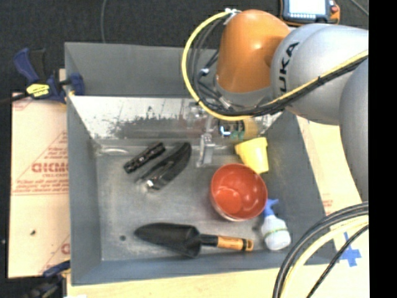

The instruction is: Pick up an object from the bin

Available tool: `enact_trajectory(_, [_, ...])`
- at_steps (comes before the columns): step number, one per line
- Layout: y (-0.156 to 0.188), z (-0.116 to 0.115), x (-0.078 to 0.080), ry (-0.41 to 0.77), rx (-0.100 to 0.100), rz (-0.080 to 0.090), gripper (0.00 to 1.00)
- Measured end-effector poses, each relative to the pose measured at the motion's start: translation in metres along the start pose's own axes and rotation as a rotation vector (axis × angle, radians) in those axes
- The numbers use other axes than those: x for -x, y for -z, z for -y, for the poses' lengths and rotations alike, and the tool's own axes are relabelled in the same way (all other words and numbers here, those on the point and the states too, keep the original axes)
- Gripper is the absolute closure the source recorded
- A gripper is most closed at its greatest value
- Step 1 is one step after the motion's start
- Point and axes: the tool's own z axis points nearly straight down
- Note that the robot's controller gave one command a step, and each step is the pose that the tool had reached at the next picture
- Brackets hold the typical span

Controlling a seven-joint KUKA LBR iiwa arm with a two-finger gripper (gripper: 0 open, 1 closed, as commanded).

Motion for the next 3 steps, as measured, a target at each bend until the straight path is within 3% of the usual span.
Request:
enact_trajectory(1, [0.005, 0.0, 0.002, -0.001, 0.001, 0.008, 0.0])
enact_trajectory(2, [-0.085, -0.01, 0.003, 0.307, -0.002, 0.011, 0.0])
enact_trajectory(3, [-0.041, -0.026, 0.008, 0.445, -0.002, 0.017, 0.0])
